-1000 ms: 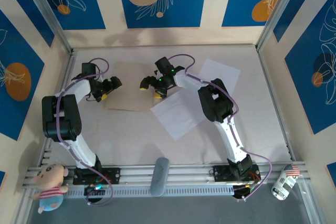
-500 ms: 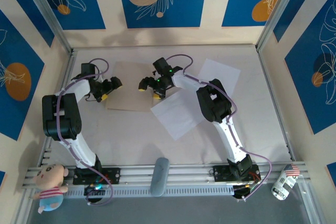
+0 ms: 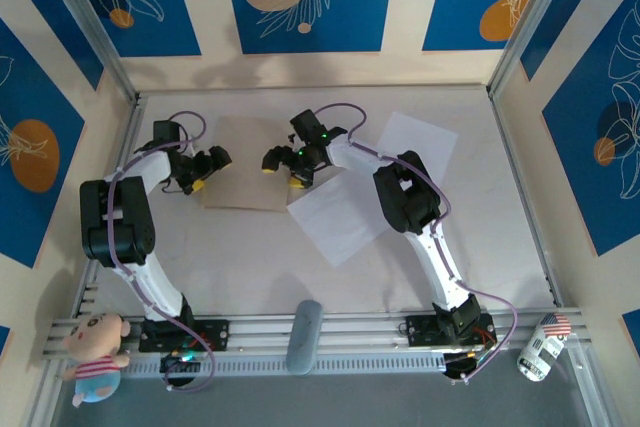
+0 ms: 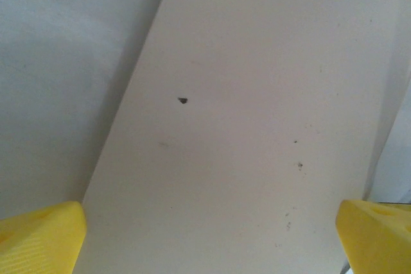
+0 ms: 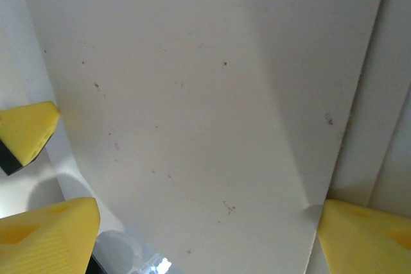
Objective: Put the files into the folder
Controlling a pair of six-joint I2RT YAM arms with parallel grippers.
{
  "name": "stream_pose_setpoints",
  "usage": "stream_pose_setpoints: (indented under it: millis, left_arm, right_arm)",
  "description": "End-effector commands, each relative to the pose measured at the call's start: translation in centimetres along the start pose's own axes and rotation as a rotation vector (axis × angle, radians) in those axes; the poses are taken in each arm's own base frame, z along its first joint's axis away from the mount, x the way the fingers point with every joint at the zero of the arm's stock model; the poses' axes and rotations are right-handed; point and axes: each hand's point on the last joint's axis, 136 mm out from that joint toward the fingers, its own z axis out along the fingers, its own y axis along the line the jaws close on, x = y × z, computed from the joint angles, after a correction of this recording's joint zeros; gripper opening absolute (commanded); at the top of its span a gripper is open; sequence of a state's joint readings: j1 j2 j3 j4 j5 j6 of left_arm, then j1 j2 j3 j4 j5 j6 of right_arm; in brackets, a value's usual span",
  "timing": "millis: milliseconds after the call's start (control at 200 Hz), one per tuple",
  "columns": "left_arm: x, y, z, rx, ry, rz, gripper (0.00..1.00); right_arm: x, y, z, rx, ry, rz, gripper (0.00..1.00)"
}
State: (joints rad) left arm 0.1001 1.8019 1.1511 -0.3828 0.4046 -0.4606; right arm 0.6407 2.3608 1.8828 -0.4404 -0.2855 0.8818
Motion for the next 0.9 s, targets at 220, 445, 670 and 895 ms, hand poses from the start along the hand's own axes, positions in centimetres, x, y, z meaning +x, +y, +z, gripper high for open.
stream_pose_setpoints:
  millis: [220, 445, 670, 895]
  left_arm:
    - [0.1, -0.1, 0.4, 0.056, 0.041, -0.034, 1.0]
    - [0.1, 0.0, 0.3, 0.075, 0.044, -0.053, 1.0]
    - [0.1, -0.2, -0.1, 0.107, 0.032, -0.069, 1.0]
    - [0.4, -1.1, -0.2, 0.163, 0.041, -0.063, 1.0]
  right_arm:
    - [0.8, 7.1, -2.8, -0.324, -0.029, -0.209, 0.87]
    - [0.9, 8.0, -3.3, -0.372, -0.025, -0.208, 0.78]
    - [0.8, 8.3, -3.6, -0.369, -0.027, -0.217, 0.49]
    - [0.8, 8.1, -4.3, -0.341, -0.042, -0.242, 0.21]
